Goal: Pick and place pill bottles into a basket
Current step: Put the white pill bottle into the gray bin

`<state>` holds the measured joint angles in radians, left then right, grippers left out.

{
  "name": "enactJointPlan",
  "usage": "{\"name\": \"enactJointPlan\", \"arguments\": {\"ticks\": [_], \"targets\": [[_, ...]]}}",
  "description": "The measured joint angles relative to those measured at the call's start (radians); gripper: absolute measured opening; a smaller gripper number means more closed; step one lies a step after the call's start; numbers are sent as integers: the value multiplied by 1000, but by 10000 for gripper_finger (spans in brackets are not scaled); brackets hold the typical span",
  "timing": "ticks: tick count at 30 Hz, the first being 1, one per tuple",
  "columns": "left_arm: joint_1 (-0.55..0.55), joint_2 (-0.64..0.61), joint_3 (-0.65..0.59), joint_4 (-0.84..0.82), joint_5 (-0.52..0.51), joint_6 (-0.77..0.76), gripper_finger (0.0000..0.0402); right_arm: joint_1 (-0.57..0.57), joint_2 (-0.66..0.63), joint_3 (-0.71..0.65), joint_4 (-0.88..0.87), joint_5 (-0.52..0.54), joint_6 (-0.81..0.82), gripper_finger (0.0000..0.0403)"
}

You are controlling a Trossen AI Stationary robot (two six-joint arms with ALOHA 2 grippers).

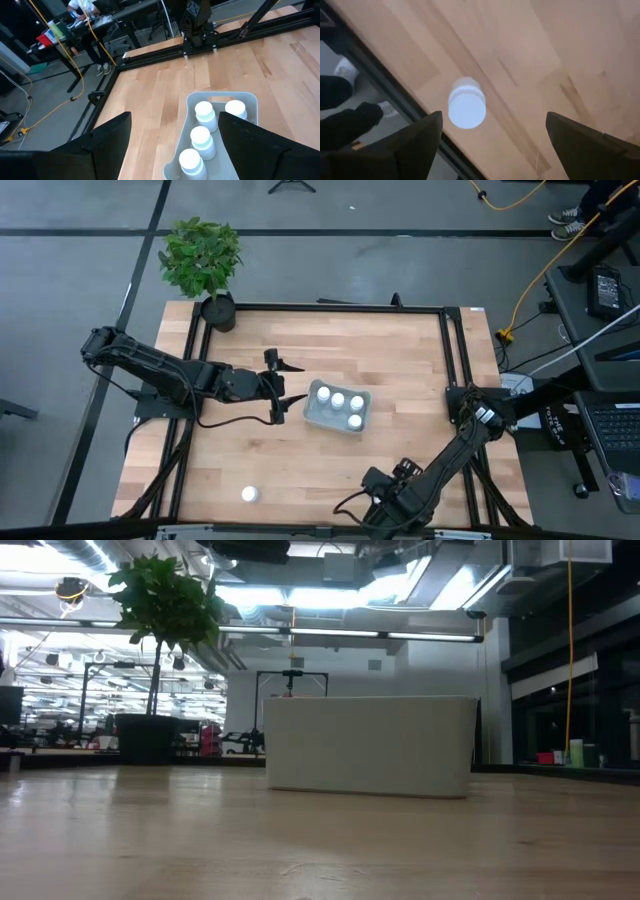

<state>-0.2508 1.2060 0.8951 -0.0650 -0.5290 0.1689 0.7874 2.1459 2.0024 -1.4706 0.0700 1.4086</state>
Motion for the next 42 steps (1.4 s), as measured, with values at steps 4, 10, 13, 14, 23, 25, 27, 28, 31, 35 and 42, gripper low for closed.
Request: {"name": "enactJointPlan", "arguments": {"ticks": [4,10,13,14,23,25,27,28,31,35,42], "targets": [[0,0,0,0,0,1,294,8,1,-58,38,-29,1,353],[19,0,0,1,8,1,294,8,1,-99,135,-41,-5,353],[32,0,0,1,13,-1,294,8,1,-126,197,-41,-10,353],[36,0,0,1,18,-1,294,8,1,-133,205,-41,-11,353],[44,0,0,1,37,-1,294,8,1,-234,284,-78,-30,353],[44,0,0,1,37,-2,294,8,1,-268,335,-95,-40,353],[44,0,0,1,37,-7,294,8,1,-295,372,-99,-55,353],[44,0,0,1,37,-11,294,8,1,-306,386,-99,-56,353],[44,0,0,1,37,-15,294,5,1,-331,397,-100,-60,353],[44,0,0,1,37,-17,294,-3,-1,-342,405,-101,-78,345],[44,0,0,-1,42,-17,294,-26,-1,-342,407,-101,-121,281]]}}
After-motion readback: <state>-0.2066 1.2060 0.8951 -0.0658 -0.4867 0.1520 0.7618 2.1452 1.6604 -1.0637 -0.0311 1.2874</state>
